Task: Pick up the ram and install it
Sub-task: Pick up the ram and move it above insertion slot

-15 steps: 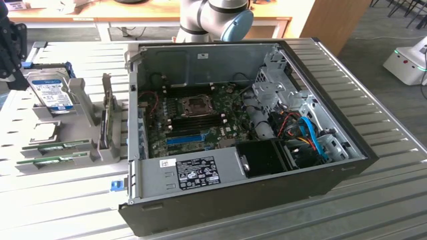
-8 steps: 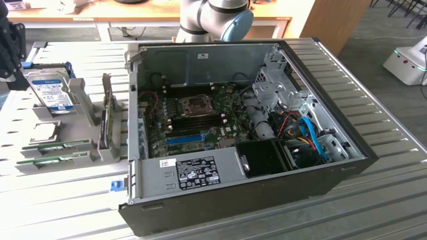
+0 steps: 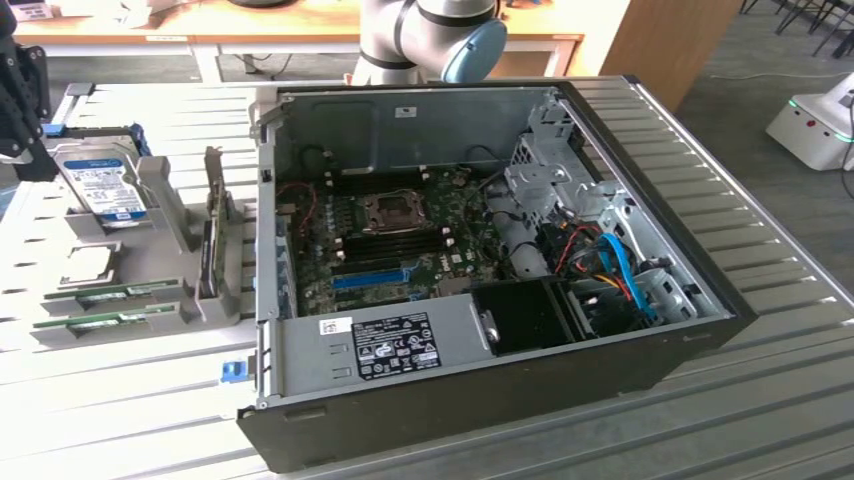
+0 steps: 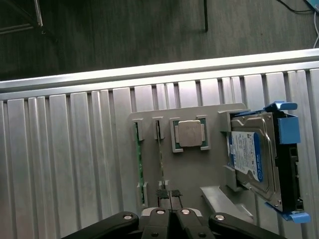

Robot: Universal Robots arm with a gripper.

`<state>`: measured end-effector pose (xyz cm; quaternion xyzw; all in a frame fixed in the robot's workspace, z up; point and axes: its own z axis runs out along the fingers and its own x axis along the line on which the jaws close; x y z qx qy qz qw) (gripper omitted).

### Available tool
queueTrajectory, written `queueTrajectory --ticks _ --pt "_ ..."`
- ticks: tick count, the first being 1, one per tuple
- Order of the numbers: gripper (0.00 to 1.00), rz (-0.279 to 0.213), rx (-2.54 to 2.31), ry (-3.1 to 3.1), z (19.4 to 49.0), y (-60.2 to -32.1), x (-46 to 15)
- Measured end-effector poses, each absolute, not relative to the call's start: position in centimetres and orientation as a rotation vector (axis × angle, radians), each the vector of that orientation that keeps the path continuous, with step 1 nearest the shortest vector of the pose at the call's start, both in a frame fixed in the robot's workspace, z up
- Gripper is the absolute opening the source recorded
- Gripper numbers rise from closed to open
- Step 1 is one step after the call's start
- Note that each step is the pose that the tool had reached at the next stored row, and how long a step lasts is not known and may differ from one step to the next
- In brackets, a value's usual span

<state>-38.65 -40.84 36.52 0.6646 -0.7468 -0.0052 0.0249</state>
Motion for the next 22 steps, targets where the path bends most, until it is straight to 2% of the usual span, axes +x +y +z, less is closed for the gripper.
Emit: queueTrajectory --ticks 22 --pt "0.11 -0.010 2.097 -2.294 36.52 -40.84 -38.65"
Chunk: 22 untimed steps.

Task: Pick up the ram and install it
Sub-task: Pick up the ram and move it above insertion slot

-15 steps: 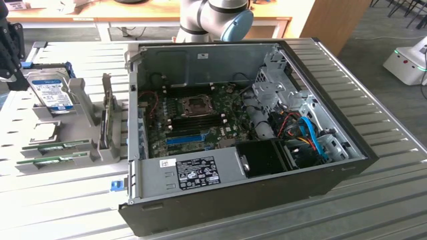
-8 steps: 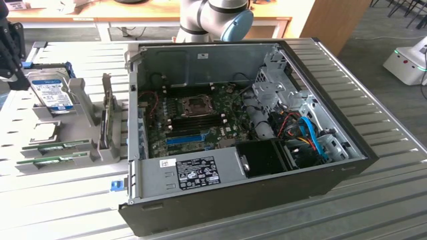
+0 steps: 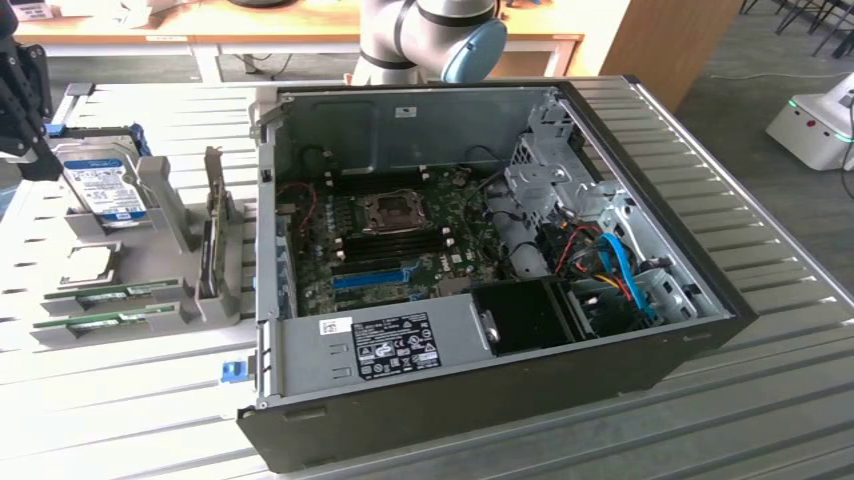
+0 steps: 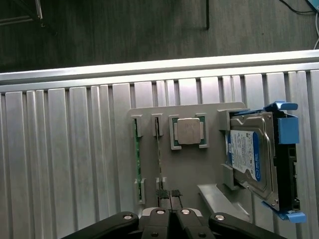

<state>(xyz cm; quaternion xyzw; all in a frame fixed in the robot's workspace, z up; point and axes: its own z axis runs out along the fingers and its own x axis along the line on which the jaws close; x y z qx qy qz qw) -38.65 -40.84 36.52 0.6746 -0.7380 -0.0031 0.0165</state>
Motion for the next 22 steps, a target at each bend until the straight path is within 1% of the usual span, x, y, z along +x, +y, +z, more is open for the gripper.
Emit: queueTrajectory --ticks 22 --pt "0.11 -0.007 2.192 -2.205 36.51 -40.84 -38.65"
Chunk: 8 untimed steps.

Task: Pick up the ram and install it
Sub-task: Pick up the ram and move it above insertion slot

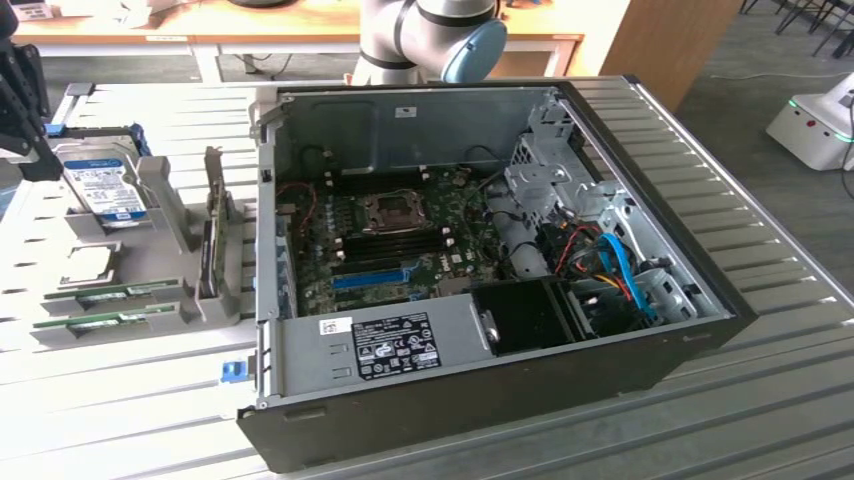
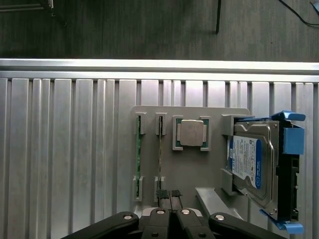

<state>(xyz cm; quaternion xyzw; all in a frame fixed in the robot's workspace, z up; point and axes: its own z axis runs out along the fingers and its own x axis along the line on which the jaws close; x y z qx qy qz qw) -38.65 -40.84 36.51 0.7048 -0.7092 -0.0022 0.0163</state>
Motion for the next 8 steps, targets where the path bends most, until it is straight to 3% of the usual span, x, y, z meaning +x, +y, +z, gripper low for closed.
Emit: queueTrajectory --ticks 8 --pt "0.11 -0.015 2.196 -2.209 36.27 -40.83 -38.65"
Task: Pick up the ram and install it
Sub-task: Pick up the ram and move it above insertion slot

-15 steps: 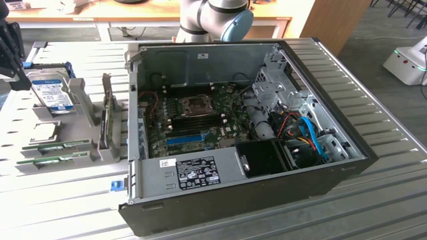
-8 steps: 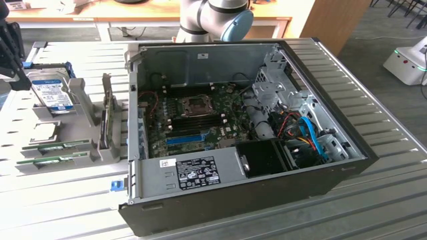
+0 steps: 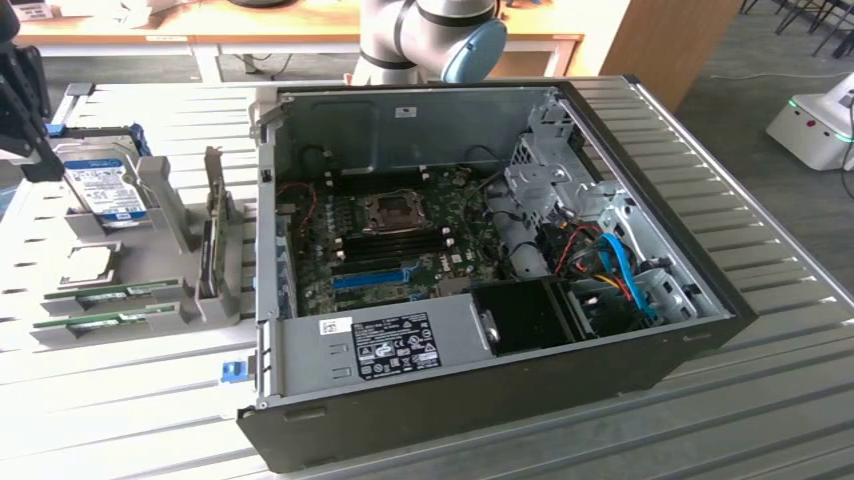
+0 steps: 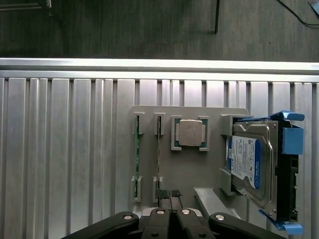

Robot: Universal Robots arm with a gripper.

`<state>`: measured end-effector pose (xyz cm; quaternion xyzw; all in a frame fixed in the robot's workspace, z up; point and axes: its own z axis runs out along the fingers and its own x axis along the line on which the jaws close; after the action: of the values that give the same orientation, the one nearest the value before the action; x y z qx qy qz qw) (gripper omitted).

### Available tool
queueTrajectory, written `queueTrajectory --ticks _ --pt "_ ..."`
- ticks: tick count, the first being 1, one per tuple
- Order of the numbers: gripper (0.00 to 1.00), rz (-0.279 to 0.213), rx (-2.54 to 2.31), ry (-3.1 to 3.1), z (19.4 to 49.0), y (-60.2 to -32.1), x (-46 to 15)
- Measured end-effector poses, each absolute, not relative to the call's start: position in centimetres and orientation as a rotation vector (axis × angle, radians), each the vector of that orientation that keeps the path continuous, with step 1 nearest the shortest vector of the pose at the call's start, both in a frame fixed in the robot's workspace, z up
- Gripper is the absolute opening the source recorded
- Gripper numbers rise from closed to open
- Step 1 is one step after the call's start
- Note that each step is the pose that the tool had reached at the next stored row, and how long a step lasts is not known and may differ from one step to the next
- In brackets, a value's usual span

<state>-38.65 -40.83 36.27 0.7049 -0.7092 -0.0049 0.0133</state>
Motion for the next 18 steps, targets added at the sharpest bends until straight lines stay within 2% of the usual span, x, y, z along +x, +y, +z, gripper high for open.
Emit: queueTrajectory --ticks 18 --pt "0.11 -0.019 2.197 -2.211 36.07 -40.84 -38.65"
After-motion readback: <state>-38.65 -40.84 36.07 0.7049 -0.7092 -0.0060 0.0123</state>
